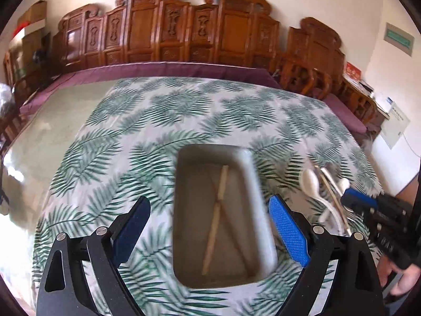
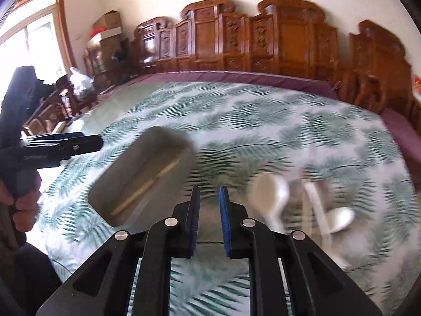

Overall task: Organize utensils
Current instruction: 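Reach the right gripper to the pile and grasp a white plastic fork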

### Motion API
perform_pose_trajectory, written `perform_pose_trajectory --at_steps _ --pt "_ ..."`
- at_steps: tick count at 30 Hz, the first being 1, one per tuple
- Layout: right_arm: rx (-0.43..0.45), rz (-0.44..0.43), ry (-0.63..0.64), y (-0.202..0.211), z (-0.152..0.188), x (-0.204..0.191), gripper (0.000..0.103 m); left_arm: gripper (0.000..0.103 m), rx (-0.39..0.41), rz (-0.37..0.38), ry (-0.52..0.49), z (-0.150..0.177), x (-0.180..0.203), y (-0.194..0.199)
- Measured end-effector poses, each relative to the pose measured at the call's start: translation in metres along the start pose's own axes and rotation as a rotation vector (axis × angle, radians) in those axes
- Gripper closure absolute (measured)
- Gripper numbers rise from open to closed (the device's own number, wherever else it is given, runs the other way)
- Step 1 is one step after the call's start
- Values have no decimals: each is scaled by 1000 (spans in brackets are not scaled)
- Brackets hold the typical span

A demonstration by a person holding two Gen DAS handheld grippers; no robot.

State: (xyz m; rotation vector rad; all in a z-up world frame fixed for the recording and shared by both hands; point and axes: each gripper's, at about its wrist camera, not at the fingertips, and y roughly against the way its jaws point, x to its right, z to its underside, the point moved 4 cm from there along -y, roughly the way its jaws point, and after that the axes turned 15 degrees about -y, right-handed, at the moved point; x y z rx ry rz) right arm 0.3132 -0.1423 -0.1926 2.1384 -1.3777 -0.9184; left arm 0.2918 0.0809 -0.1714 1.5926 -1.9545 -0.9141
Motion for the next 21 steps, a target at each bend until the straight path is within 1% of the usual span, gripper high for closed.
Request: perform_pose_trajectory --at_steps 2,3,8,10,13,17,21 --pt "17 32 9 9 -3 18 78 15 6 14 -21 -5 16 0" --pt "26 51 9 11 -4 27 77 15 13 21 -31 -8 25 1" --pt "54 121 -25 18 -2 71 77 15 16 52 -45 -12 53 -3" --pt "51 132 -50 17 2 87 77 15 17 52 -60 -12 63 -5" --pt "30 130 -79 12 11 103 77 15 6 60 -75 -13 78 -11" --pt "-55 132 -119 -6 26 125 77 15 -5 83 -74 -11 95 -18" --pt "-73 149 -121 -12 30 136 77 15 -14 90 -97 -10 114 -24"
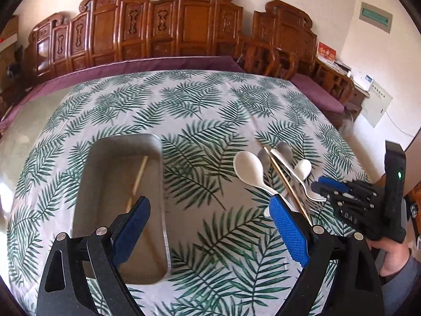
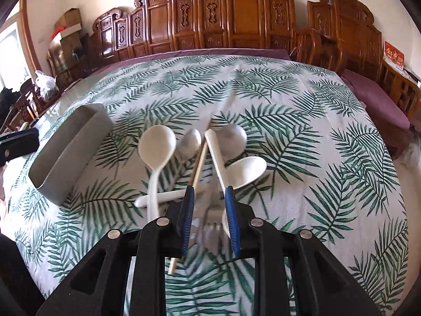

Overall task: Organize utensils
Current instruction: 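Reach the right gripper to the pile and grasp a white plastic fork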

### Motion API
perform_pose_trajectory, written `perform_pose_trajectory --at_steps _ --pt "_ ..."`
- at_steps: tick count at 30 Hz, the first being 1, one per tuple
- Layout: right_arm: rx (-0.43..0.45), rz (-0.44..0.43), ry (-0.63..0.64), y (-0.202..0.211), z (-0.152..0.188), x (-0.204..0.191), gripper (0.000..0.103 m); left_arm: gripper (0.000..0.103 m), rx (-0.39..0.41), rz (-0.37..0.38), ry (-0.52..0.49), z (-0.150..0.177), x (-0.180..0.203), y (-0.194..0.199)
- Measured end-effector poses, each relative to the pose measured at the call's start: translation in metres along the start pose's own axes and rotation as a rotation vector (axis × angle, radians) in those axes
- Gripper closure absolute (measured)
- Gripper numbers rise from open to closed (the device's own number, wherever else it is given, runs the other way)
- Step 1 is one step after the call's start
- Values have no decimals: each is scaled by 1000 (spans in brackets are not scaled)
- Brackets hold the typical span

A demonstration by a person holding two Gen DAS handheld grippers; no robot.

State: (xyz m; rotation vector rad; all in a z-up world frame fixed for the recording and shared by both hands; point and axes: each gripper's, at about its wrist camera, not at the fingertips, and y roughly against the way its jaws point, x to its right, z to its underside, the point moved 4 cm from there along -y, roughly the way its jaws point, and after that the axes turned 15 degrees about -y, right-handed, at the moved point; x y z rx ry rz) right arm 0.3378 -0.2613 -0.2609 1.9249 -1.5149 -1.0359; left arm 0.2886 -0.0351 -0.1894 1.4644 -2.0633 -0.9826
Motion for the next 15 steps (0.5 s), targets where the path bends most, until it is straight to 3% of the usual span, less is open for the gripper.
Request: perform_pose_trajectory --at_steps 15 --pt "-40 0 -40 -14 -10 33 77 15 -69 10 -47 12 39 -38"
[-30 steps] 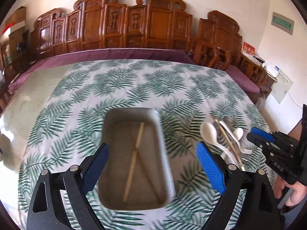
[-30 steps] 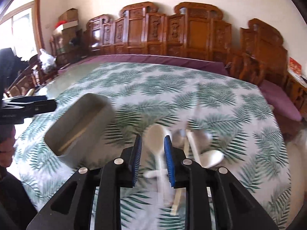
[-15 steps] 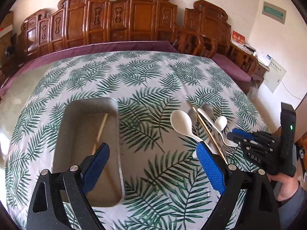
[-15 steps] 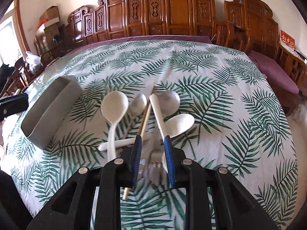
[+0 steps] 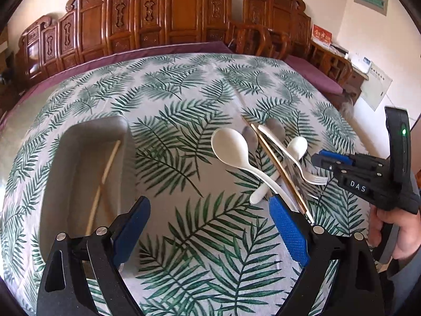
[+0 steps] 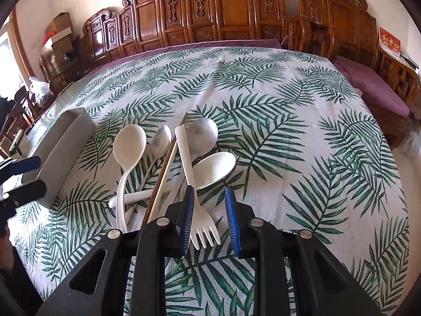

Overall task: Organize utensils
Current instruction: 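Reach the right gripper to the pile and grasp a white plastic fork, then grasp a white plastic spoon with the left gripper while the right gripper holds the fork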

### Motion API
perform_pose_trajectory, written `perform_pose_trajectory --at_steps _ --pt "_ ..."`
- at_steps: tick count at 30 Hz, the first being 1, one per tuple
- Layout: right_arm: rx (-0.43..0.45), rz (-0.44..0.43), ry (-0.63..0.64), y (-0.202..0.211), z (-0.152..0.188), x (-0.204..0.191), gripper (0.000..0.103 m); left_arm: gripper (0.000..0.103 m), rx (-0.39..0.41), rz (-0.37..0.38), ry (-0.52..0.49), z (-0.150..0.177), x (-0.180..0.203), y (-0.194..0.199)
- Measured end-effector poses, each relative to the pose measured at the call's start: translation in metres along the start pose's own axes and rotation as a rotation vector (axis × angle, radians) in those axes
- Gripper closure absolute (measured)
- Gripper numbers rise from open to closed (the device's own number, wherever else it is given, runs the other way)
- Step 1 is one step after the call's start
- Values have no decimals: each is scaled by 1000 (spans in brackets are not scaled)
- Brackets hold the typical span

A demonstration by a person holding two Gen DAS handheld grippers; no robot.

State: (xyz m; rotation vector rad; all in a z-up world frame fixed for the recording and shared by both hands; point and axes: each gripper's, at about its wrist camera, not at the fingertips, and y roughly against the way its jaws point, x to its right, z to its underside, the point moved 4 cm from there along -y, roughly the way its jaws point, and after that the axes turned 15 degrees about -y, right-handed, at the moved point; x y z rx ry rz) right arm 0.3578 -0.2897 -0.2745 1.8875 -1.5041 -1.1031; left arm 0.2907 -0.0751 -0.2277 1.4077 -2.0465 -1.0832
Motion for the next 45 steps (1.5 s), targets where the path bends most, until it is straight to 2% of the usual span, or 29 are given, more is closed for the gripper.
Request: perform_pose_trajectory --at_steps 12,13,14,18,26,31,33,38,41,45 --pt "-64 7 69 -29 8 -16 77 15 -28 3 -26 7 14 -13" --pt "-64 3 67 -29 7 -16 79 15 -28 5 -28 7 15 -13" --pt "-63 -4 61 -30 6 -16 92 15 -27 6 -30 7 17 -13" --pt "-74 -10 45 -30 4 -14 96 15 -28 -4 -53 7 24 -16" --pt "-12 -35 28 -3 -7 -9 96 15 -21 21 -73 3 38 -23" --pt "9 15 26 1 -10 5 96 15 -12 52 -83 -4 50 -33" --pt "13 23 29 1 -10 5 96 20 -10 64 -82 -8 54 -39" --pt "17 18 45 3 -9 2 96 47 -33 118 -50 -14 61 -55" --pt "18 14 41 3 -9 2 96 59 -43 138 -36 -14 65 -60" --pt "15 15 41 1 -8 -1 96 63 -51 157 -24 -14 69 -64"
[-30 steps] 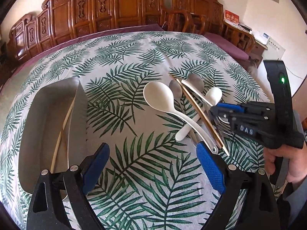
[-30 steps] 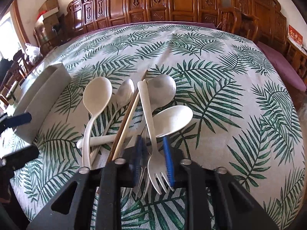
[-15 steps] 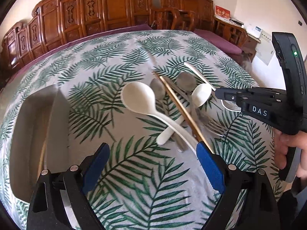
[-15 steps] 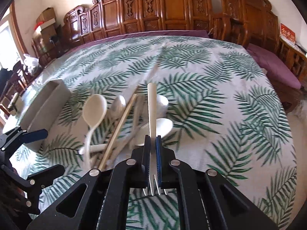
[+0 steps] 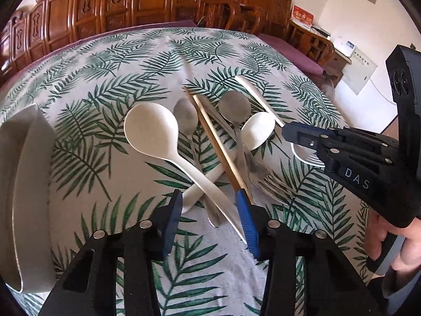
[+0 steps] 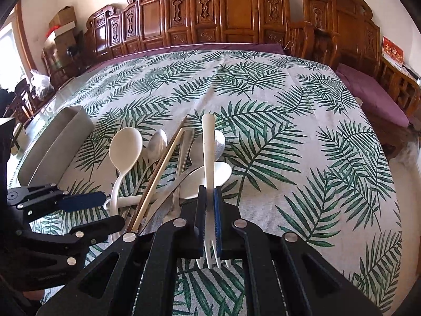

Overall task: Organize utensils
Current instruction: 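Grasp a white plastic spoon with the left gripper while the right gripper holds the fork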

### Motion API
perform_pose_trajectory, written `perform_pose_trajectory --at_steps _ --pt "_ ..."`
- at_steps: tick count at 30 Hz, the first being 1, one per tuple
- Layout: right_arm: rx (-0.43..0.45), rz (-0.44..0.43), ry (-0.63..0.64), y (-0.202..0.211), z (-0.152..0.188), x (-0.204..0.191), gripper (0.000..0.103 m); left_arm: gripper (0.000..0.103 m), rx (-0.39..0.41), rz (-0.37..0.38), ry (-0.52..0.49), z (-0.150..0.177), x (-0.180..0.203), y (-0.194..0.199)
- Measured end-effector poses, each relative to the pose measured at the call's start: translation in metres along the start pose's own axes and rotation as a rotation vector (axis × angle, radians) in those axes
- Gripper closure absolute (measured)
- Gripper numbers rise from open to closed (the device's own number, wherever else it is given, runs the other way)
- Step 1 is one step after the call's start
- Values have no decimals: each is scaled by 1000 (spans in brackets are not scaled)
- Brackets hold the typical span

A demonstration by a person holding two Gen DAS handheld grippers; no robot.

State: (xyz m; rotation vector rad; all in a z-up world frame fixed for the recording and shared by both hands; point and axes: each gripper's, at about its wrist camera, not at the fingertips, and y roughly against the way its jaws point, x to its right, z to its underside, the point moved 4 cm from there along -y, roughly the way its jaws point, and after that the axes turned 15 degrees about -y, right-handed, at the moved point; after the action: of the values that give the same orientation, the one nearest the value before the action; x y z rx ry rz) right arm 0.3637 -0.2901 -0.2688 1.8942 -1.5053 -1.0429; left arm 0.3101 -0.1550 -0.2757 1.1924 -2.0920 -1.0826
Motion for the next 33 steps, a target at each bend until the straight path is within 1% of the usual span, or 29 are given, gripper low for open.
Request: perform_pose_trajectory --at_steps 3,6,8,9,14,18,20,22,26,28,33 --pt "-3 1 7 -1 0 -3 96 65 4 4 -12 0 2 -1" --pt "-9 4 13 -3 2 -4 96 78 10 29 5 2 0 2" --pt "-13 9 15 -5 3 -4 96 89 11 33 12 2 0 4" --pt "-15 11 13 -5 4 -3 96 91 11 37 13 3 0 5" --pt "-32 20 -2 -9 5 3 96 91 8 61 31 5 -2 5" --pt "-56 43 -4 -16 9 6 96 91 11 76 33 5 -1 3" --pt "-66 55 -10 -19 10 9 96 88 12 76 28 5 0 1" --pt "-70 51 -24 -22 11 11 96 88 13 82 24 5 0 0" --pt "-79 59 -32 -26 12 15 95 97 15 77 32 5 -3 1" --pt "-77 57 -36 -27 12 16 95 100 18 74 37 6 -5 4" --pt "-70 58 -44 -27 10 17 95 100 36 68 21 5 -5 15"
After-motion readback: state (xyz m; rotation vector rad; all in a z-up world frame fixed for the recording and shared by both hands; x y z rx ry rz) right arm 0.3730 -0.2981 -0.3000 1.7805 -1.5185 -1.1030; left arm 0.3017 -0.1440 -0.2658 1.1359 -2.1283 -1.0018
